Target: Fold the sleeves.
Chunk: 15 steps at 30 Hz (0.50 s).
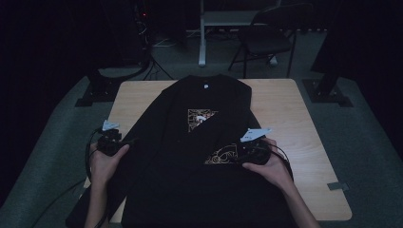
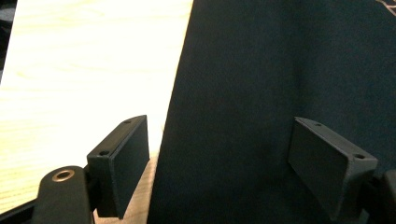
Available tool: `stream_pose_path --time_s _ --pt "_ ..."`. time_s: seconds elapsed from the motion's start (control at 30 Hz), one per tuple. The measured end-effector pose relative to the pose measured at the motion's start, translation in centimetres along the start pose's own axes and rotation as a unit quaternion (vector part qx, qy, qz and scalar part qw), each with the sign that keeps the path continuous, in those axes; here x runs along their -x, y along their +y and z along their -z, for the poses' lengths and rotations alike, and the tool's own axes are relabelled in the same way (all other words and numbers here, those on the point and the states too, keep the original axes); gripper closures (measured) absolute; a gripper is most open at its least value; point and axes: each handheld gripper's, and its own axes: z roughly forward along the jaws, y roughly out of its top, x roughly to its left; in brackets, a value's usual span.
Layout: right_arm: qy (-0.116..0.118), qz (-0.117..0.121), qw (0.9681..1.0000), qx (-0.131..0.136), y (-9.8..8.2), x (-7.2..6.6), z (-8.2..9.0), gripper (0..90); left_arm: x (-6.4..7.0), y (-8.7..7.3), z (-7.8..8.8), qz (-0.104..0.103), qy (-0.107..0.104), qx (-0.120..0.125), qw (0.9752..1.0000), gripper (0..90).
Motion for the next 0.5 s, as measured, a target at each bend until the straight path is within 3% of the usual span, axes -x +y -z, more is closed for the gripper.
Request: stream_pose_path --time_s 0.17,0.3,0.4,0.5 --pt "-0.009 -0.014 0.9998 0.006 -0.4 0.9 0.5 21.4 0.1 -0.3 0.0 0.002 -0.006 0.002 1.0 22.6" --pt "-0.014 -0.019 0.9997 0.003 -0.7 1.3 0.6 21.4 0.2 -0.3 0.2 0.002 -0.011 0.001 0.9999 33.1" --pt "-0.014 -0.021 0.9997 0.003 -0.9 1.6 0.6 21.4 0.1 -0.2 0.3 0.006 -0.002 0.0 1.0 40.0" --pt "-0.015 -0.022 0.9996 -0.001 -1.0 1.8 0.6 21.4 -0.2 -0.1 0.4 0.015 0.001 -0.002 0.9999 53.0"
